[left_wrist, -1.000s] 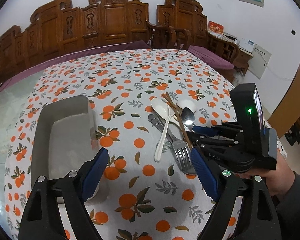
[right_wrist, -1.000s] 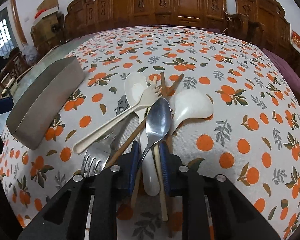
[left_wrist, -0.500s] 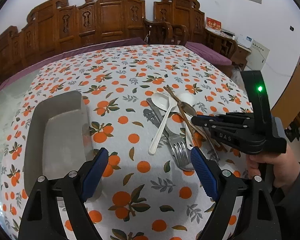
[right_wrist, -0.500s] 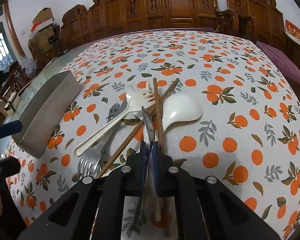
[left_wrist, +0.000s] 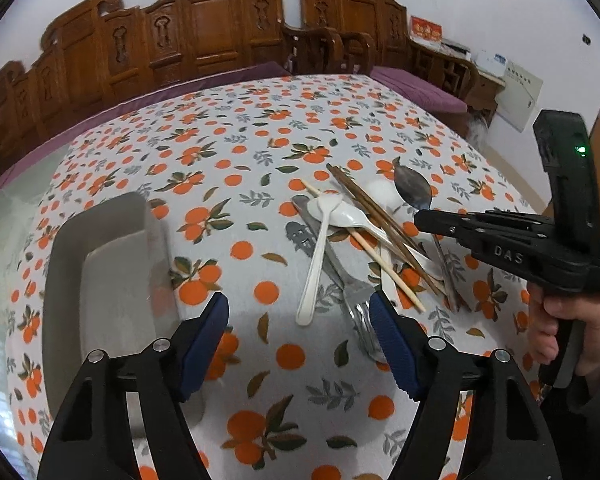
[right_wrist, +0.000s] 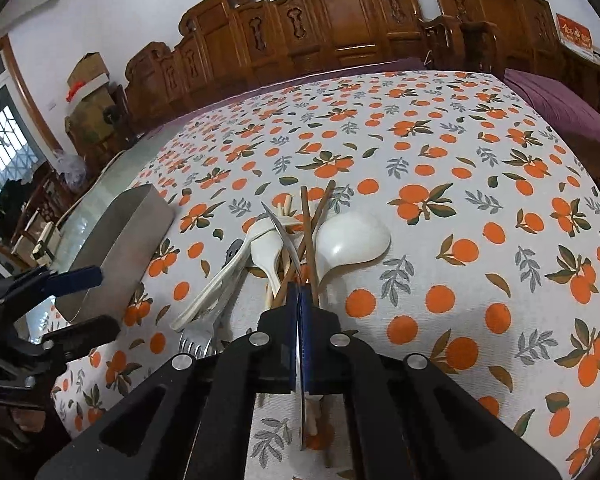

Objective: Organize utensils

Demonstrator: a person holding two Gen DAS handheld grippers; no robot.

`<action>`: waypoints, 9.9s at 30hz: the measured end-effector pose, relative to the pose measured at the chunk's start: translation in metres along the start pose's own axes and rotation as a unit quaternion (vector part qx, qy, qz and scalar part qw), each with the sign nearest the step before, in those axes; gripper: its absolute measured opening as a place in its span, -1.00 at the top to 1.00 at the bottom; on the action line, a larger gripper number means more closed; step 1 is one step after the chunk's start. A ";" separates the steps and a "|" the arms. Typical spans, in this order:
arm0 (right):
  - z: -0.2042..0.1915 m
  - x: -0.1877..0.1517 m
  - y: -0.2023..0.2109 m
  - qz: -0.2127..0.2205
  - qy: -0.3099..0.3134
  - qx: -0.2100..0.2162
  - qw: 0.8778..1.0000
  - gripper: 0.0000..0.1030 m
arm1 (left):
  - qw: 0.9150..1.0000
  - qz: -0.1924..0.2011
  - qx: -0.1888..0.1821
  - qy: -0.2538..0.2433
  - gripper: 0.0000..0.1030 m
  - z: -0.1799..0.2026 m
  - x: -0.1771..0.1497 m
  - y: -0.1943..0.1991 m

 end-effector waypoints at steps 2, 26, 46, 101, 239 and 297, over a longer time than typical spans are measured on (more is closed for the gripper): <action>0.001 0.002 0.003 0.005 -0.002 0.003 1.000 0.96 | 1.000 -0.009 -0.002 -0.009 -0.33 0.005 0.006 -0.010; 0.003 0.005 0.012 0.017 -0.007 0.002 1.000 0.95 | 0.998 -0.064 0.002 -0.012 0.82 0.000 0.000 -0.079; -0.022 0.007 0.029 0.029 0.003 0.022 0.999 0.95 | 1.000 0.014 0.010 0.002 0.82 -0.005 0.003 0.017; -0.198 0.048 0.000 0.009 0.092 0.065 0.994 0.95 | 0.986 0.015 0.078 0.144 0.60 -0.170 -0.030 0.068; -0.031 0.001 -0.030 -0.002 0.074 -0.015 0.997 0.64 | 0.995 -0.005 -0.082 0.056 0.97 0.021 -0.009 -0.026; -0.071 -0.013 0.000 0.014 0.097 0.002 0.995 0.85 | 0.989 0.110 -0.058 0.079 0.98 -0.052 0.010 0.108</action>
Point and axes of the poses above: each gripper's, at about its wrist camera, not at the fingertips, and y roughly against the way its jaws point, z to its right, x to its top, the point moved 8 cm from there along -y, roughly the way its jaws point, and after that the axes turned 4 degrees about -x, right-handed, at the moved point
